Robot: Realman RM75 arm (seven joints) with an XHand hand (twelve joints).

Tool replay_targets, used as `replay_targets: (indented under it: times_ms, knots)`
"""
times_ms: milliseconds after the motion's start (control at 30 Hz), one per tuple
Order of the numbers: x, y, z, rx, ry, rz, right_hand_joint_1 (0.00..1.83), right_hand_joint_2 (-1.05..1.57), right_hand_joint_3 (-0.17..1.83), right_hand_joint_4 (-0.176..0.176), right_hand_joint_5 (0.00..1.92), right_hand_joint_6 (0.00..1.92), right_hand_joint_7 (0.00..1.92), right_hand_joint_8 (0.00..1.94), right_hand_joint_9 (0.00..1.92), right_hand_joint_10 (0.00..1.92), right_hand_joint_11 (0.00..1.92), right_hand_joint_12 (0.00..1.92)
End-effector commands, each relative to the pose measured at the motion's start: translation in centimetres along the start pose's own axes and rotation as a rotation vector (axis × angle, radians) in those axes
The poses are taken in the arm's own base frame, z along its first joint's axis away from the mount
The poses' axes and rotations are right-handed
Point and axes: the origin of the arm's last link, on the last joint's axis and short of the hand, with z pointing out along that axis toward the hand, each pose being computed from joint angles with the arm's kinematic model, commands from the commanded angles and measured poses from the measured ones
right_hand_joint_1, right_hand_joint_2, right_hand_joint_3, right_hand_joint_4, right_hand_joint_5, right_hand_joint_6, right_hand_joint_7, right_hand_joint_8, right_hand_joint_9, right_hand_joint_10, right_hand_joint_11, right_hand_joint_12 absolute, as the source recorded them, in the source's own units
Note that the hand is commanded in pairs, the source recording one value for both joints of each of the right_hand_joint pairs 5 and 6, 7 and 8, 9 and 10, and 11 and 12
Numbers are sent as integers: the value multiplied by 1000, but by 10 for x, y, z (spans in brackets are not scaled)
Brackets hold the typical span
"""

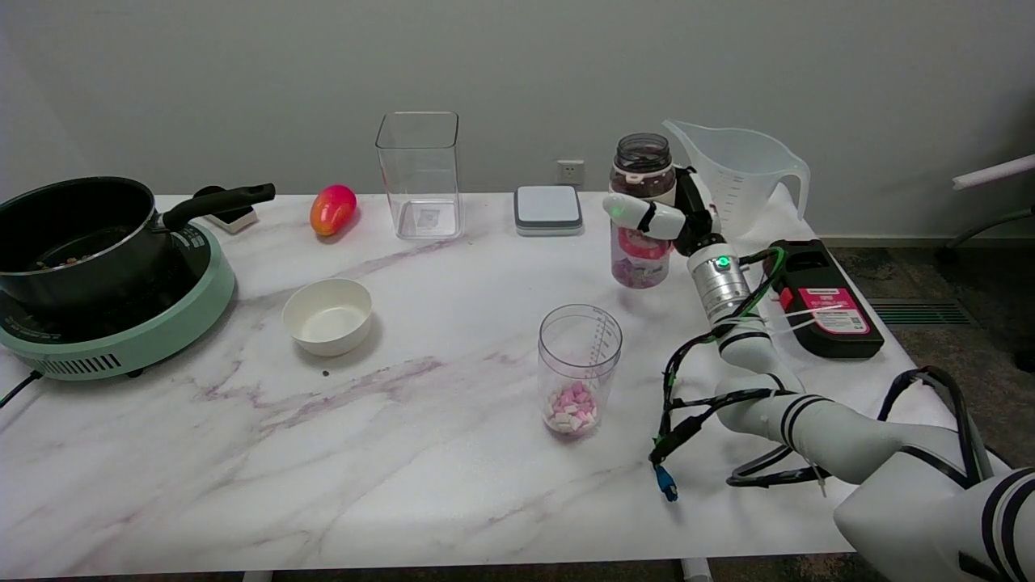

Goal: Place the bottle onto the table.

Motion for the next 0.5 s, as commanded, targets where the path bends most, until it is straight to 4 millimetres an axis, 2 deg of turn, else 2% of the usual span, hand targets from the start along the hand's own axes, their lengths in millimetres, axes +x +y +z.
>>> replay_targets:
  times_ms: [33, 500]
  knots:
    - [9, 18, -19, -56, 27, 60, 1257, 1291, 343, 0, 1817, 1817, 1719, 1719, 1446, 1446, 1300, 1300]
    - [17, 25, -25, -96, 21, 58, 1284, 1199, 390, 0, 1782, 1782, 1695, 1695, 1419, 1419, 1275, 1275]
